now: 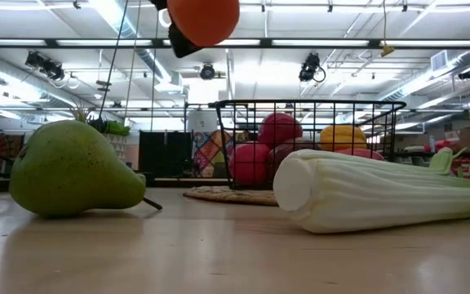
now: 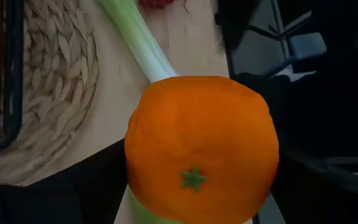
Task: Build produce basket
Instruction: Put the orange into the black wire basket, then put the red pomegranate into the black wire basket
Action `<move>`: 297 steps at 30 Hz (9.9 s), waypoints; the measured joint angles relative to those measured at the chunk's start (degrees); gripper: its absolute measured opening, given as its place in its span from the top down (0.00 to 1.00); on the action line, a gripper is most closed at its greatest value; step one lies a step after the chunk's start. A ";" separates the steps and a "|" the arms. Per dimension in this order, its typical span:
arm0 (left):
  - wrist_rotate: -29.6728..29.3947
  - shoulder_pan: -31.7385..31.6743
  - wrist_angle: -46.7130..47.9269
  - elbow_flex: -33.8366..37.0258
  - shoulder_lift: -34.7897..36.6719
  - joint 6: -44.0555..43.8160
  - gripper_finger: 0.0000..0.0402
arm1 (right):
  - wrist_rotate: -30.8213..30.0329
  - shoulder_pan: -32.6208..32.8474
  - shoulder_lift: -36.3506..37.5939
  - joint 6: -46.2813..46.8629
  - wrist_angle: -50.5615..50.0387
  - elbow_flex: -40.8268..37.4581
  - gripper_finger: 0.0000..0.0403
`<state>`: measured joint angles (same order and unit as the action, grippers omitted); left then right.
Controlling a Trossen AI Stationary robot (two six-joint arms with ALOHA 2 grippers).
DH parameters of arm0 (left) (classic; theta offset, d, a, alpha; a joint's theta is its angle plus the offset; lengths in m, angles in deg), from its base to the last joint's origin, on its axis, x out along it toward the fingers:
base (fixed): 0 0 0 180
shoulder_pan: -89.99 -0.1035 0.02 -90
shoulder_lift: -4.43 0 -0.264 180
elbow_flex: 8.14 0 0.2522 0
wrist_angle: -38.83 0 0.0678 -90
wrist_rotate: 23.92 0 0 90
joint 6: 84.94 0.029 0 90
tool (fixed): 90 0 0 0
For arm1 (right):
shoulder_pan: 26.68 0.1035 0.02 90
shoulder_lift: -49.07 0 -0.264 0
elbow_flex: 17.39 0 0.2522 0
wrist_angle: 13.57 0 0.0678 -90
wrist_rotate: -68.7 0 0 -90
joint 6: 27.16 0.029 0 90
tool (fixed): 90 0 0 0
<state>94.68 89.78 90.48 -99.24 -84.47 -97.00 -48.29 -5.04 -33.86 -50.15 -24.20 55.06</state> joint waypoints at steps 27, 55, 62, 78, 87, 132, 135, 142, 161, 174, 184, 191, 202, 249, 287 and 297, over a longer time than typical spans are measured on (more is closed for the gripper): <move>1.25 0.08 -0.60 -0.02 0.02 11.51 0.14 | -1.43 -0.45 -14.59 -22.65 -5.74 15.12 0.07; 0.40 0.06 -6.89 -0.02 0.04 13.97 0.14 | -0.06 -2.28 -14.59 -24.15 -6.88 15.04 0.31; 0.39 0.06 -7.05 -0.02 0.04 10.75 0.14 | -0.04 -2.22 -14.59 -23.39 -6.90 15.04 0.31; -1.80 1.98 -8.51 -0.02 0.04 8.14 0.14 | -0.65 -1.37 -14.54 -22.07 -7.18 15.04 0.31; -2.75 2.36 -9.71 -0.02 0.04 6.52 0.14 | -0.80 -0.85 -14.48 -21.61 -7.21 15.04 0.30; -17.80 4.15 -0.58 -4.66 2.16 9.44 0.01 | -12.23 1.23 -14.26 -24.16 -13.78 15.15 0.31; -17.61 4.15 1.37 -4.74 3.51 11.80 0.01 | -13.53 1.98 -14.26 -24.36 -14.57 15.15 0.31; -19.36 6.07 3.47 -4.71 4.83 11.09 0.01 | -21.49 3.04 -14.28 -20.61 -23.56 15.13 0.31; -32.71 10.98 8.77 -4.72 7.26 14.59 0.01 | -11.51 7.23 -14.37 -52.07 -29.76 15.03 0.31; -32.75 13.81 10.68 -4.72 7.41 14.54 0.01 | -19.23 3.42 -14.39 -22.33 -24.60 15.03 0.31; -38.57 18.02 16.66 -4.70 9.93 8.89 0.01 | -20.33 -6.49 -11.67 -1.74 -44.85 15.02 0.31; -42.55 20.10 15.85 -4.72 11.41 6.92 0.01 | -5.33 -18.18 -4.95 11.74 -46.46 15.02 0.31; -42.78 20.10 16.04 -4.70 11.32 4.66 0.01 | 16.83 -38.29 1.72 47.14 -52.31 15.02 0.31; -57.81 22.59 9.91 18.11 19.64 -5.94 0.01 | 6.89 -18.33 13.13 45.01 -51.83 8.04 0.07; -37.51 6.90 18.75 38.19 33.35 -8.34 0.01 | -17.92 0.12 11.69 40.99 -29.33 -0.13 0.07; -37.89 6.70 18.25 38.34 18.91 -9.20 0.01 | -16.87 0.12 11.69 39.67 -28.22 -0.10 0.07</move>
<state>56.79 96.49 108.73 -60.91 -65.56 -106.19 -65.16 -4.92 -22.17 -10.48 -52.42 54.95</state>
